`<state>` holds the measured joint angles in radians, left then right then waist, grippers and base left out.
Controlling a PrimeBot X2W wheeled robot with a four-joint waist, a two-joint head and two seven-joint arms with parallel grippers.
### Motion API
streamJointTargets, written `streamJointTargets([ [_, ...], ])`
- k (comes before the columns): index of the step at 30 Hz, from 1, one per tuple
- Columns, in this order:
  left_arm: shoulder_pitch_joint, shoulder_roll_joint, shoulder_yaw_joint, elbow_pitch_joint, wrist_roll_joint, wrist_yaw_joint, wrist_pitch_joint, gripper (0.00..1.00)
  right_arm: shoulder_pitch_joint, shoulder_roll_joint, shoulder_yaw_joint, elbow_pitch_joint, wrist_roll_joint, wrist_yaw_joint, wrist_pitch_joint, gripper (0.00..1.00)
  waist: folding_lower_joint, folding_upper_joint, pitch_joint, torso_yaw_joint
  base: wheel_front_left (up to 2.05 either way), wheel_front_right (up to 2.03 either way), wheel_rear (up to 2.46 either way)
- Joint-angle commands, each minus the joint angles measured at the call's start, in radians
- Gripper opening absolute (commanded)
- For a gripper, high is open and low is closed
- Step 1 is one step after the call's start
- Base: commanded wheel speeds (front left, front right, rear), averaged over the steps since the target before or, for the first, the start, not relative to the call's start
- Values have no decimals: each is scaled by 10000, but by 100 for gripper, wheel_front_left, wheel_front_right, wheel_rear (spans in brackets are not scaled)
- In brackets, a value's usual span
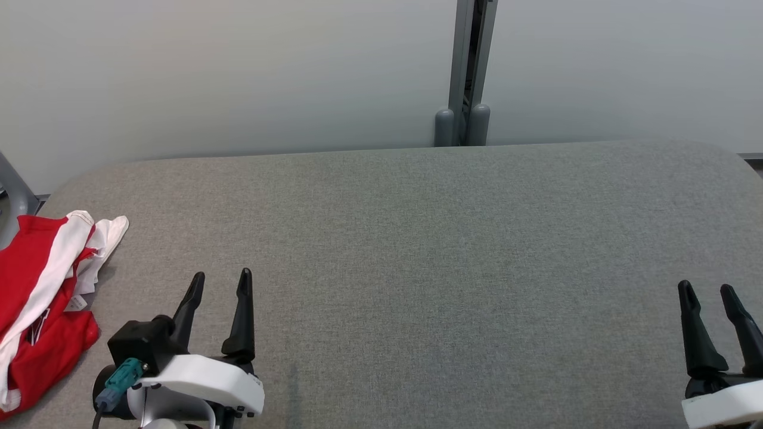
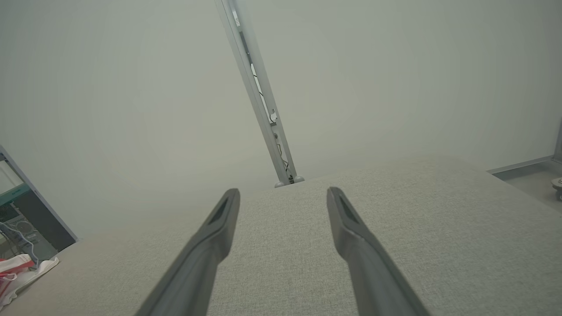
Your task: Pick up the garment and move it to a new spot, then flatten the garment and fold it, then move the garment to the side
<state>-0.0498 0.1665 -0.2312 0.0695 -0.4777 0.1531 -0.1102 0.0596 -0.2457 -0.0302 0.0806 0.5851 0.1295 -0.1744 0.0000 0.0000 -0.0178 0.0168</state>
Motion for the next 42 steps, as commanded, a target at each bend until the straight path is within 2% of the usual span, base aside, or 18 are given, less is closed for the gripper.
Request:
streamJointTargets([
  [1,-200,70,-28,96,247,-109,-36,100,-229,-1,-56,78,-316,13,55,100,0,0,-6,2,0,0,0],
  [8,-228,102,-120,577,692,-331,-50,100,-485,293,52,466,-961,14,172,100,0,0,-47,18,0,0,0],
  [18,-242,94,-2,1009,1124,-422,-250,100,-827,720,152,998,-1972,16,217,100,0,0,-57,77,0,0,0],
  [31,-420,86,126,1228,1379,-908,-462,100,-1264,1333,-85,1537,-3044,19,429,100,0,0,-34,73,0,0,0],
  [42,-475,146,199,1359,1751,-1018,-557,100,-1512,1731,-59,1703,-4043,19,497,100,0,0,21,72,0,0,0],
])
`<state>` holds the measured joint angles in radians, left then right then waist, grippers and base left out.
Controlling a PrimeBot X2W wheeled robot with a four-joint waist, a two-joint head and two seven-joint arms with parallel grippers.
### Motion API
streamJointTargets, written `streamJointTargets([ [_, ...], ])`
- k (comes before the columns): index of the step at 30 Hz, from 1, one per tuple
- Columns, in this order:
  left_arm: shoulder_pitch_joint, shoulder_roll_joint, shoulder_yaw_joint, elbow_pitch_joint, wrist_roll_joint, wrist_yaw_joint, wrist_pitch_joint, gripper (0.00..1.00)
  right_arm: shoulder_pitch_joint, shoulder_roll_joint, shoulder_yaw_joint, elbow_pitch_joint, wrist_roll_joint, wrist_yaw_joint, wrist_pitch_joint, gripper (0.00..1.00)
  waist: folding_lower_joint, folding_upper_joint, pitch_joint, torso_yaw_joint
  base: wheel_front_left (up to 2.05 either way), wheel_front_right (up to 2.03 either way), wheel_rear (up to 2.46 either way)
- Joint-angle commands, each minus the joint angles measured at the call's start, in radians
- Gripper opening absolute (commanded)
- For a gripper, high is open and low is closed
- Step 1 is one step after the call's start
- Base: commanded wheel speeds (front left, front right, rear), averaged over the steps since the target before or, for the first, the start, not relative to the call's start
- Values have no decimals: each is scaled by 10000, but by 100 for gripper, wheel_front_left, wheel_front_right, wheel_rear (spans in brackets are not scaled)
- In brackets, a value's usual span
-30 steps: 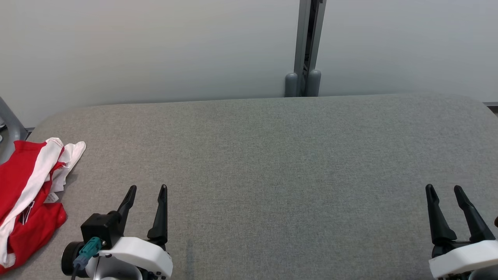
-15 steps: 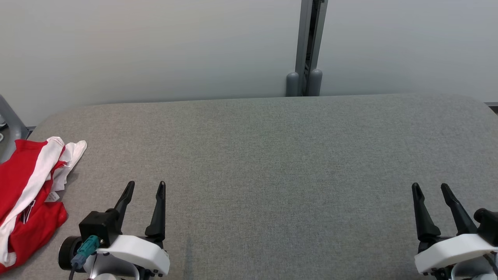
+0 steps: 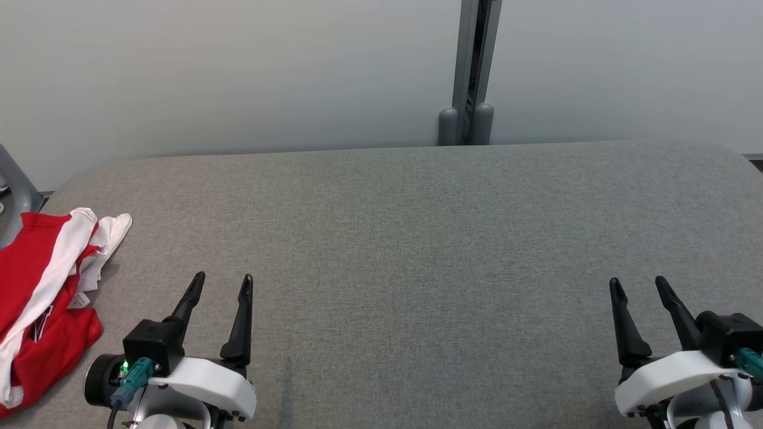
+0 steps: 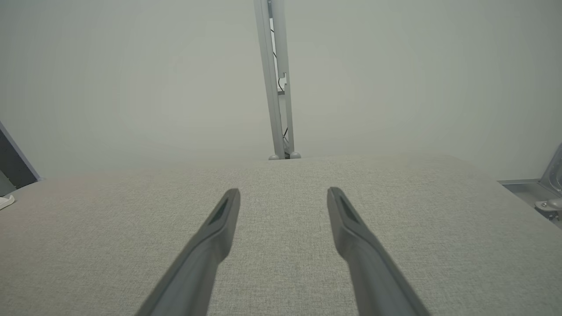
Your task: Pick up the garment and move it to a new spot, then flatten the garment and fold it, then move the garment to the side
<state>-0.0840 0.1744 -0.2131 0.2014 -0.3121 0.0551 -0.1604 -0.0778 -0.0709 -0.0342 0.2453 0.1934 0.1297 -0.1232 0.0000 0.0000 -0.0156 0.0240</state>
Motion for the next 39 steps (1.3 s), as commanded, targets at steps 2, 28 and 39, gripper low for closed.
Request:
streamJointTargets([
  [2,-136,77,43,17,169,-34,-83,100,-175,62,-14,56,-292,18,-1,100,0,0,17,6,0,0,0],
  [28,-200,141,271,-336,-464,153,121,100,56,207,-218,-626,-309,12,262,100,0,0,197,68,0,0,0],
  [39,-442,217,455,-228,-591,265,-25,100,-11,204,192,-1118,-475,12,427,100,0,0,358,1114,0,0,0],
])
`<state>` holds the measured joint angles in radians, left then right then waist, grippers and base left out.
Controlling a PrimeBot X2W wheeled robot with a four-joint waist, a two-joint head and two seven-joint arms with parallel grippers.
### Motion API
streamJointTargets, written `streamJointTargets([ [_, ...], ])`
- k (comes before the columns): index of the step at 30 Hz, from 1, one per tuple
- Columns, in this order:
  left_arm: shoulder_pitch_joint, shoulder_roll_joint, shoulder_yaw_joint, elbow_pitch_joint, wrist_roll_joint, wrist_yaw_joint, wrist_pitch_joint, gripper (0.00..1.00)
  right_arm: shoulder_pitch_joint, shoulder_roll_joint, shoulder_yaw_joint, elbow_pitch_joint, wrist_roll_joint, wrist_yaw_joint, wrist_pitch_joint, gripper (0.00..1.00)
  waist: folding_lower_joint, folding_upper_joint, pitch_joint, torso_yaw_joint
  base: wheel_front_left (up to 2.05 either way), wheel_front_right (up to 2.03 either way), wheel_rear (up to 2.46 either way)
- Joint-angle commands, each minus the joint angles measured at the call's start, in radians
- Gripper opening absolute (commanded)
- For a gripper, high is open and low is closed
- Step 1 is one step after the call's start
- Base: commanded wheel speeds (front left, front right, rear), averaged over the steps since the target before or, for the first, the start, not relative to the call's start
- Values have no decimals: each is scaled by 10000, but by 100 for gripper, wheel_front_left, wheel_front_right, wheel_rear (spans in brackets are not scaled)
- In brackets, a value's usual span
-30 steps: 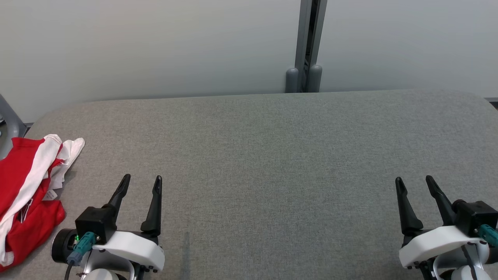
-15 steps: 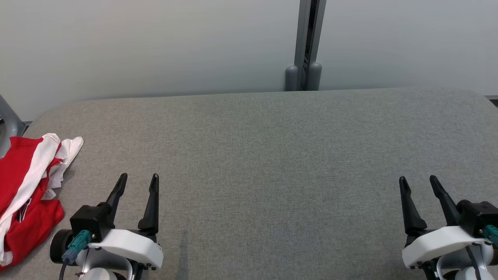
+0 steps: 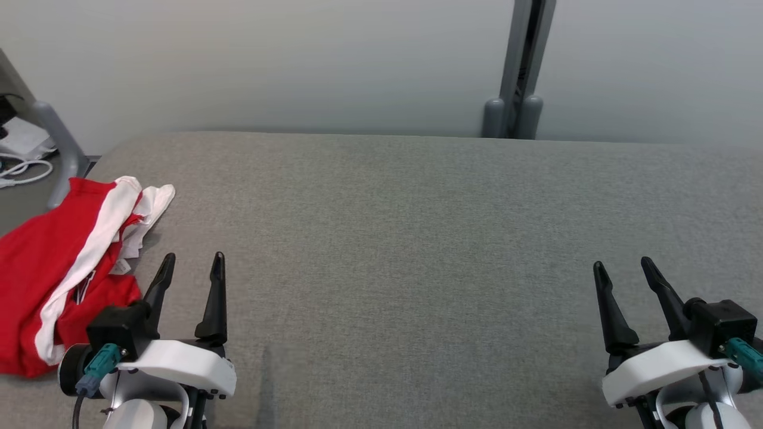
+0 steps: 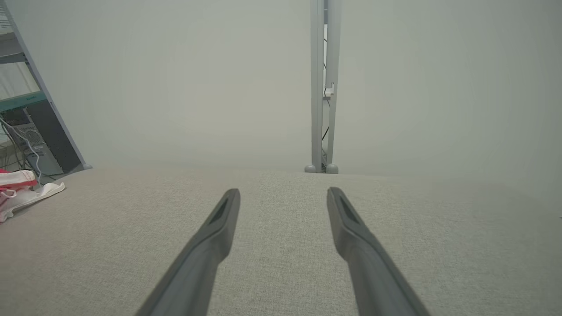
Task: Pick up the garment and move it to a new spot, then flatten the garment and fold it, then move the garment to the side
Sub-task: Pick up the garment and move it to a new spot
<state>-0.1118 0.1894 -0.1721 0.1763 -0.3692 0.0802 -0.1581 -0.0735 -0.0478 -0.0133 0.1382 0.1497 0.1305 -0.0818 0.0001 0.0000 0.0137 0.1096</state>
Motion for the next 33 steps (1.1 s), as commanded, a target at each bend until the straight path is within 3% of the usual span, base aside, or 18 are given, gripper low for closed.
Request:
streamJointTargets([
  [1,-206,87,62,30,-15,37,-59,100,-49,-26,18,-119,-52,4,24,100,-1,0,88,433,0,0,0],
  [16,-153,253,454,79,-273,300,-325,100,-188,-57,776,-834,30,3,389,100,-1,0,285,2477,0,0,0],
  [33,-62,289,401,95,-392,418,-333,100,-141,-42,874,-815,84,4,442,100,-1,0,241,2956,0,0,0],
])
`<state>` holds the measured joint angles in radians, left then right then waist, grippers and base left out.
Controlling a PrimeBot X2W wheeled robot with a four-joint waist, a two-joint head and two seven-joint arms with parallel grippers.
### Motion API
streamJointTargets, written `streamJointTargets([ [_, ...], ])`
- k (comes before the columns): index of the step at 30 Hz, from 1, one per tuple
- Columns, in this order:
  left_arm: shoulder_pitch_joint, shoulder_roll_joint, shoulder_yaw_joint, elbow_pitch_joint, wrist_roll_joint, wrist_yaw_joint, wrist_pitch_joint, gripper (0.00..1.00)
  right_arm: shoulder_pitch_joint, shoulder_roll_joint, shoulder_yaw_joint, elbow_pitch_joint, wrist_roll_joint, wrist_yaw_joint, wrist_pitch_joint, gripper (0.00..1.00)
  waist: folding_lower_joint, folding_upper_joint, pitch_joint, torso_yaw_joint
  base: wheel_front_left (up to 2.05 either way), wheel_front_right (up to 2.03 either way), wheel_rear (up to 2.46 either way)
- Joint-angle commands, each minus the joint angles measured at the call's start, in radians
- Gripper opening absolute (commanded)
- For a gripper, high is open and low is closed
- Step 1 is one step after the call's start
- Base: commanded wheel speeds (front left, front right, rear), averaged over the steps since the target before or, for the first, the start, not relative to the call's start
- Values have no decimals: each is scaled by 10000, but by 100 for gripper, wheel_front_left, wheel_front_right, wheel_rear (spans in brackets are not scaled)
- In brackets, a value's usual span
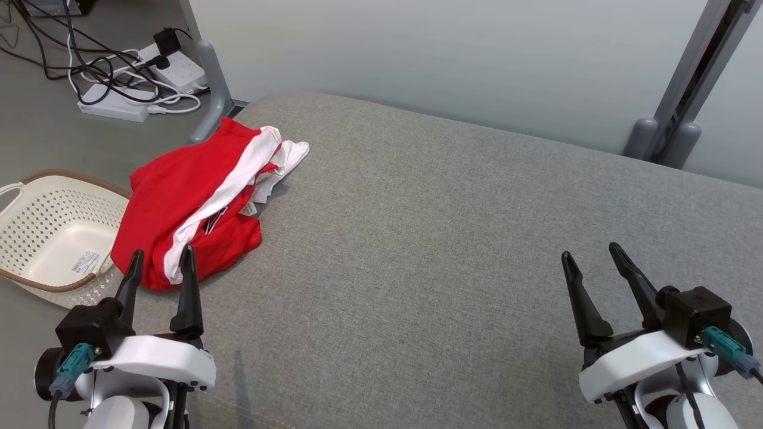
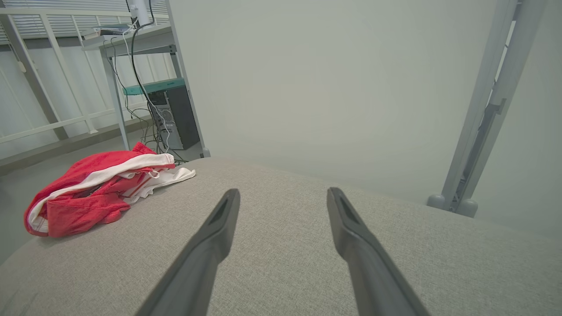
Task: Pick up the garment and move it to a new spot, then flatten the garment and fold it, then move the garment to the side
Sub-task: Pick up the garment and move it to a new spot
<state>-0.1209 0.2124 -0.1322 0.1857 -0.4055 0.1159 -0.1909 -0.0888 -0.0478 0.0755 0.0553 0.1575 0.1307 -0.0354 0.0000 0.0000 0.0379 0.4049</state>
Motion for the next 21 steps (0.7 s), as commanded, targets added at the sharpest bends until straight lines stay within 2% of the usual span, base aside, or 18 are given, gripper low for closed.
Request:
streamJointTargets([
  [1,26,69,-6,-9,-35,61,0,100,19,-40,-19,12,6,2,-18,100,0,0,1,9,0,0,0],
  [11,-190,93,58,-169,-194,134,88,100,-61,-93,41,-138,-21,1,91,100,0,0,180,-26,0,0,0],
  [17,-1226,314,177,-414,-356,0,440,100,-281,-145,31,-530,-90,1,263,100,0,0,850,-271,0,0,0],
  [21,-2468,558,318,329,-608,-252,793,100,-503,-281,62,-982,-170,2,476,100,0,0,1685,-509,0,0,0],
])
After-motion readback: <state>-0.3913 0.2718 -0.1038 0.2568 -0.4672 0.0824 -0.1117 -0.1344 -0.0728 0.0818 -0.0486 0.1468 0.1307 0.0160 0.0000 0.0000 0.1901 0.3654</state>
